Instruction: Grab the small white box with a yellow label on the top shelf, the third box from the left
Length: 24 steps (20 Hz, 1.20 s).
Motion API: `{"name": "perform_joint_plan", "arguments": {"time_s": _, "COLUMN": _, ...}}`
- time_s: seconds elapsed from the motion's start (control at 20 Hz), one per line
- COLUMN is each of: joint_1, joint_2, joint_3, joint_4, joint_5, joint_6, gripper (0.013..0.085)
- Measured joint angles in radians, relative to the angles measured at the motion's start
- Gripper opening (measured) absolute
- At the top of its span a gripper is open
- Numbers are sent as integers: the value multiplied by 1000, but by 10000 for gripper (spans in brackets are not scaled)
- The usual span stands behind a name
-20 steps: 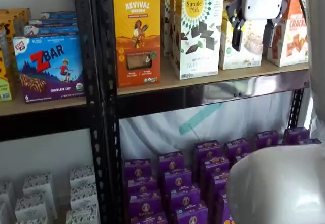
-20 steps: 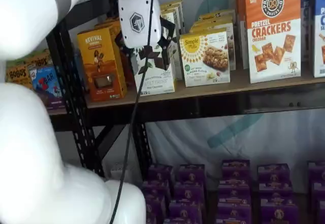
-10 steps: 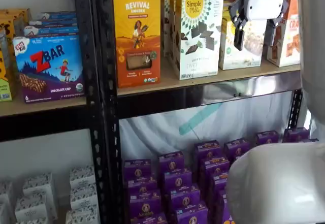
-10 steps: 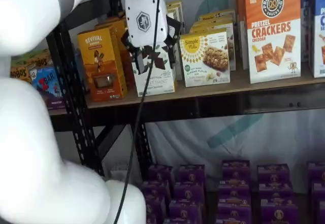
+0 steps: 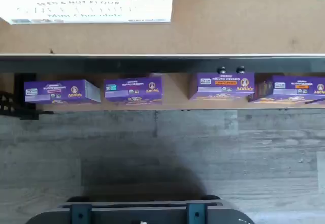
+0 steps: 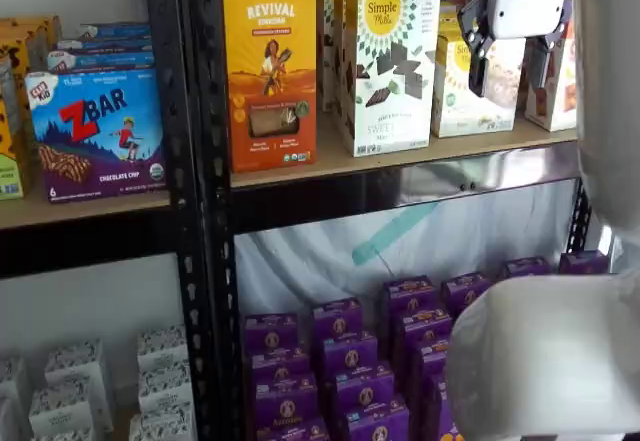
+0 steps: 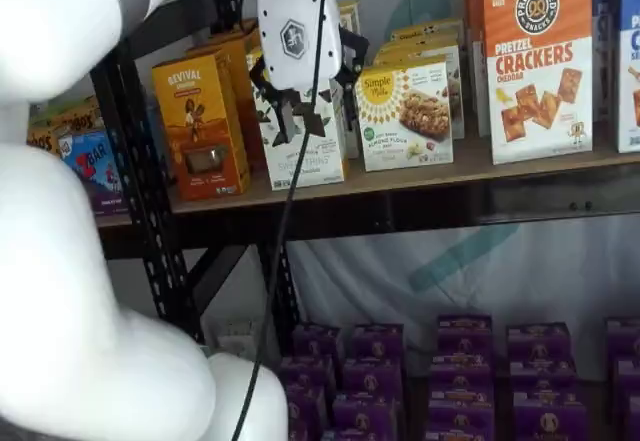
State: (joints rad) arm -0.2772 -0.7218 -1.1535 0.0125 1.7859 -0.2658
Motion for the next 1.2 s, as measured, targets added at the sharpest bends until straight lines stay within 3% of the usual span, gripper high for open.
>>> {"name": "perform_joint_plan", "arguments": {"time_s": 0.5, "joint_1": -22, "joint_2": 22, "joint_3": -12, "joint_4": -20, "joint_5": -49, "joint_6": -25, "gripper": 850}}
{"name": "perform_joint_plan", "arguments": {"time_s": 1.2, "joint_1": -42, "joint_2": 129, "joint_3": -71, "joint_4": -2, "joint_5": -151, "joint_6": -38, "gripper": 850}}
